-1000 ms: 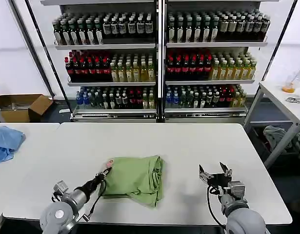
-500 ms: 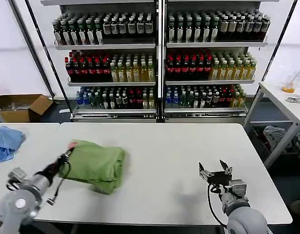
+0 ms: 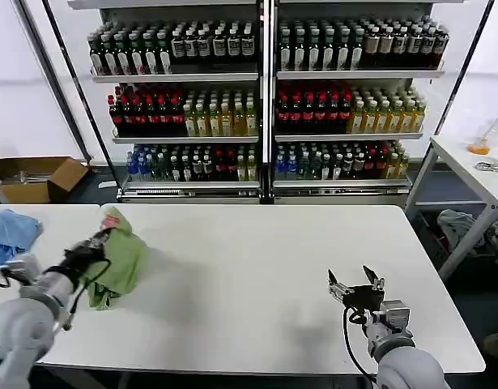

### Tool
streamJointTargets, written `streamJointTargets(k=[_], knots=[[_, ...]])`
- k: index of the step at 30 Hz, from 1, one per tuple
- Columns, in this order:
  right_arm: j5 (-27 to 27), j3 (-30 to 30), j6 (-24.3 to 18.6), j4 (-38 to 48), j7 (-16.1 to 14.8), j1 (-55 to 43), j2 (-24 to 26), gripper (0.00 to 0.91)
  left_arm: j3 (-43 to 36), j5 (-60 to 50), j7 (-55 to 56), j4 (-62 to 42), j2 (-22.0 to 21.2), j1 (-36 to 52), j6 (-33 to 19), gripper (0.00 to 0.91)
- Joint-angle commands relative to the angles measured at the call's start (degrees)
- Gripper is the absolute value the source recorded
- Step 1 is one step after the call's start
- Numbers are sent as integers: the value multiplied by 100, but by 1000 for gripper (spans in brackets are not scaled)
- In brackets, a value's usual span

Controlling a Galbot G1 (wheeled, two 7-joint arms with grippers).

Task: Fold and organize the clothes.

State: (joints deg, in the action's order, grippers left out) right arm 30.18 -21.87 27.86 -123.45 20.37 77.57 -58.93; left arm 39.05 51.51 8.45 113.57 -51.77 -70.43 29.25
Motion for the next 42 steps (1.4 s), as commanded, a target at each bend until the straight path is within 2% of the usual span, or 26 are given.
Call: streamJointTargets(k=[1, 4, 9, 13, 17, 18, 19, 20, 24, 27, 32, 38, 39, 42], knots=[[-8, -133, 16, -121, 10, 100, 30, 907, -3114, -2205, 239, 167, -563, 1005, 131, 20], [-10, -220, 24, -152, 17, 147, 15, 907, -3410, -1052, 626, 200, -924, 1548, 346, 20], [-10, -316, 35, -206, 20, 221, 17, 907, -3943, -133, 1015, 174, -1373, 2020, 374, 20], [-3, -374, 36, -210, 17, 239, 36, 907, -4481, -354, 1114, -449, -1843, 2103, 262, 20], [28, -392, 36, -199, 11, 208, 80, 907, -4604, -635, 1196, -1232, -2308, 2185, 56, 30], [33, -393, 37, -195, 10, 198, 89, 907, -4603, -688, 1189, -1309, -2344, 2204, 21, 131], [37, -392, 49, -186, -10, 180, 99, 907, -4612, -805, 1166, -1490, -2458, 2247, -50, 423], [37, -391, 59, -180, -28, 172, 102, 907, -4614, -930, 1149, -1616, -2565, 2289, -170, 907], [74, -307, 43, -151, -105, 100, 102, 907, -4535, -1212, 721, -1621, -2644, 2282, -691, 907], [211, -192, -72, -70, -116, -14, 95, 907, -4474, -1201, 469, -1235, -2480, 2106, -1119, 907], [503, 187, -206, 167, -108, -359, -22, 907, -3954, -1133, 472, -417, -2150, 1596, -1262, 907], [1305, 1068, -234, 1079, 84, -1410, -506, 907, -2918, -1564, 544, -78, -1522, 786, -1510, 907], [1525, 1258, -209, 1305, 169, -1643, -678, 907, -2645, -1708, 542, -67, -1402, 628, -1664, 907], [1862, 1616, -117, 1791, 275, -2141, -1039, 907, -2048, -1641, 585, 1, -1227, 295, -1654, 907]])
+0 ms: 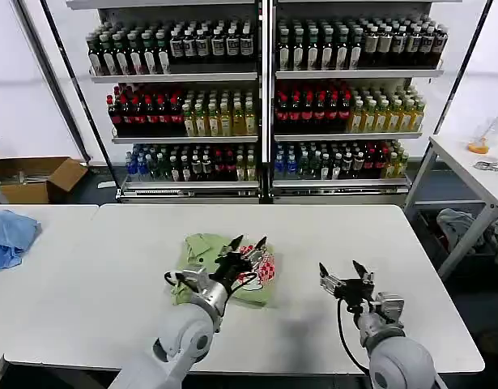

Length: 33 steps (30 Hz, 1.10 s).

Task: Fold and organize the clothes.

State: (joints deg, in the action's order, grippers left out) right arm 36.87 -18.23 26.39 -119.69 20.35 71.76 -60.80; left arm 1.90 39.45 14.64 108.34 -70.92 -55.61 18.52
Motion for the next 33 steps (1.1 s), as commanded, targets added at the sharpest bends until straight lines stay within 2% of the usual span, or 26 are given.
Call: streamJointTargets(k=[1, 8, 10, 14, 17, 20, 21, 22, 23, 27, 33], knots=[[1251, 1366, 37, 1580, 299, -1716, -974, 907, 1864, -407, -32, 533, 716, -1275, -580, 907], [1308, 1854, -127, 2573, 571, -2435, -1583, 907, 2403, -351, -36, 535, 847, -1779, -658, 907], [1155, 1946, 22, 2673, 656, -2529, -1689, 907, 2468, -348, -36, 570, 842, -1833, -664, 907], [1167, 2023, -125, 2809, 557, -2550, -1775, 907, 2497, -307, -35, 537, 843, -1824, -662, 907], [1149, 1960, 20, 2999, 684, -2608, -1886, 907, 2481, -277, -37, 510, 844, -1798, -652, 907], [1058, 1915, 83, 3173, 629, -2670, -1917, 907, 2450, -268, -38, 501, 835, -1778, -641, 907], [1048, 1916, 68, 3209, 597, -2693, -1921, 826, 2445, -268, -38, 492, 834, -1774, -640, 907], [1079, 1912, 45, 3242, 592, -2711, -1934, 564, 2427, -263, -38, 484, 831, -1763, -639, 907], [1141, 1905, 30, 3286, 616, -2734, -1960, 0, 2417, -262, -39, 472, 830, -1755, -635, 907], [1346, 1903, 43, 3490, 640, -2797, -2018, 0, 2382, -259, -37, 442, 819, -1725, -621, 907], [1234, 1928, 24, 3583, 576, -2858, -1948, 0, 2410, -221, -45, 446, 848, -1770, -613, 907]])
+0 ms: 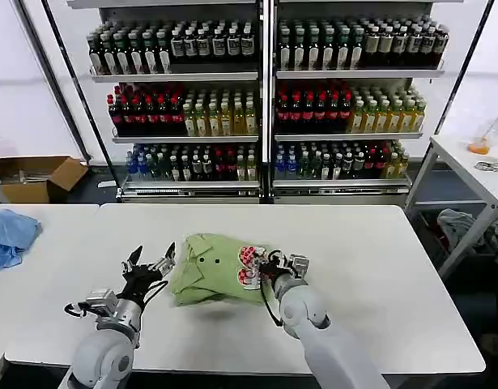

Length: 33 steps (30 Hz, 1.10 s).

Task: Fold and organize the clothes.

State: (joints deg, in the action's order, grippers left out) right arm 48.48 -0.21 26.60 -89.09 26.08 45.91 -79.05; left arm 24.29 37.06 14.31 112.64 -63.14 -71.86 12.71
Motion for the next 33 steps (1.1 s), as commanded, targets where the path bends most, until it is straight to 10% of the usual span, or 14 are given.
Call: streamJointTargets(k=[1, 16, 17, 18, 19, 33], knots=[[-63, 132, -55, 585, -54, -314, -91, 0, 179, 25, -15, 17, 73, -150, -30, 907], [-1189, -280, 77, 580, -1025, -506, 1051, 0, 62, 28, -71, 38, 76, -181, 2, 907], [-1357, -331, 148, 541, -1111, -502, 1106, 30, 50, 22, -72, 37, 71, -179, 3, 907], [-1525, -356, 110, 476, -1220, -490, 1168, 333, 32, 19, -73, 42, 62, -173, 9, 907], [-1679, -377, 8, 382, -1260, -455, 1209, 907, 19, 16, -73, 46, 54, -164, 15, 907], [-3412, -1061, -1772, -1436, -646, 1470, 1599, 907, -97, -210, -106, 270, 59, -244, 0, 907]])
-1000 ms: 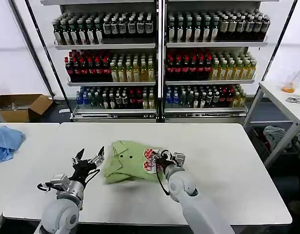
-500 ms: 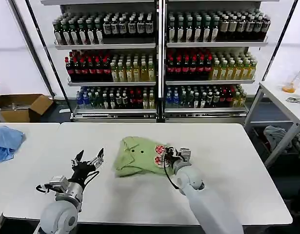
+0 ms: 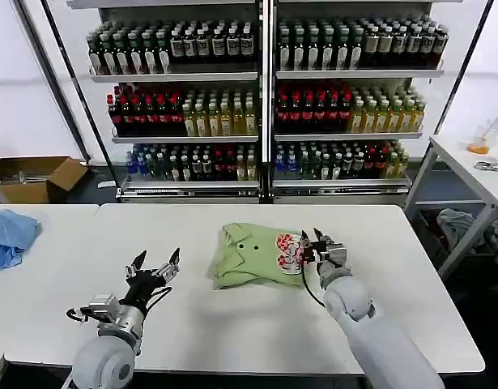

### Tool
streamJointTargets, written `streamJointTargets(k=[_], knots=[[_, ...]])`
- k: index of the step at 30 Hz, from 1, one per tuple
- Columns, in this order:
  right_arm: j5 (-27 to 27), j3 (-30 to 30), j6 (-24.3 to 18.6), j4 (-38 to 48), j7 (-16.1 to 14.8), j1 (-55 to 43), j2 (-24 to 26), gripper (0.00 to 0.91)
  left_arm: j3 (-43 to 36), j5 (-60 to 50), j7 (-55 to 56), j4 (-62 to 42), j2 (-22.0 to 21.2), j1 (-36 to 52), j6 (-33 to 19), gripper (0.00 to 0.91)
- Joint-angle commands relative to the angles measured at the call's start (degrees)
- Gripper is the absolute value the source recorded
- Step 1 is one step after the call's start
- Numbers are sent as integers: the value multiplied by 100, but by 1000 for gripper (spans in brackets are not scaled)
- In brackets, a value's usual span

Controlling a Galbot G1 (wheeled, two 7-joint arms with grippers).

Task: Fold and organize the clothes.

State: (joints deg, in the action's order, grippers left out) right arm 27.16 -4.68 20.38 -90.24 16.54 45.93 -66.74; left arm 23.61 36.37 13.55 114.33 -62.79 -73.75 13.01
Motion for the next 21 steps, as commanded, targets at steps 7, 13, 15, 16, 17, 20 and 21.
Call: streamJointTargets(k=[7, 13, 15, 16, 17, 20, 21], knots=[[-1282, -1344, -1269, -2527, 181, 2802, 299, 907, -42, -356, -100, 316, 124, -200, -54, 907], [-1264, -1901, -1310, -3140, 73, 3816, 187, 907, -30, -410, -121, 498, 181, -321, -48, 907], [-1322, -2066, -1366, -3327, -13, 4137, 139, 907, -29, -465, -132, 555, 180, -365, -43, 907], [-1354, -2101, -1384, -3343, -25, 4203, 122, 907, -29, -493, -142, 578, 180, -388, -42, 907], [-1407, -2141, -1405, -3492, -69, 4338, 92, 907, -34, -561, -166, 614, 177, -432, -46, 907], [-1334, -2262, -1349, -3602, -261, 4496, 24, 907, -36, -738, -220, 678, 176, -533, -46, 907], [-1290, -2296, -1324, -3616, -289, 4524, 0, 907, -34, -789, -234, 700, 176, -570, -45, 907]])
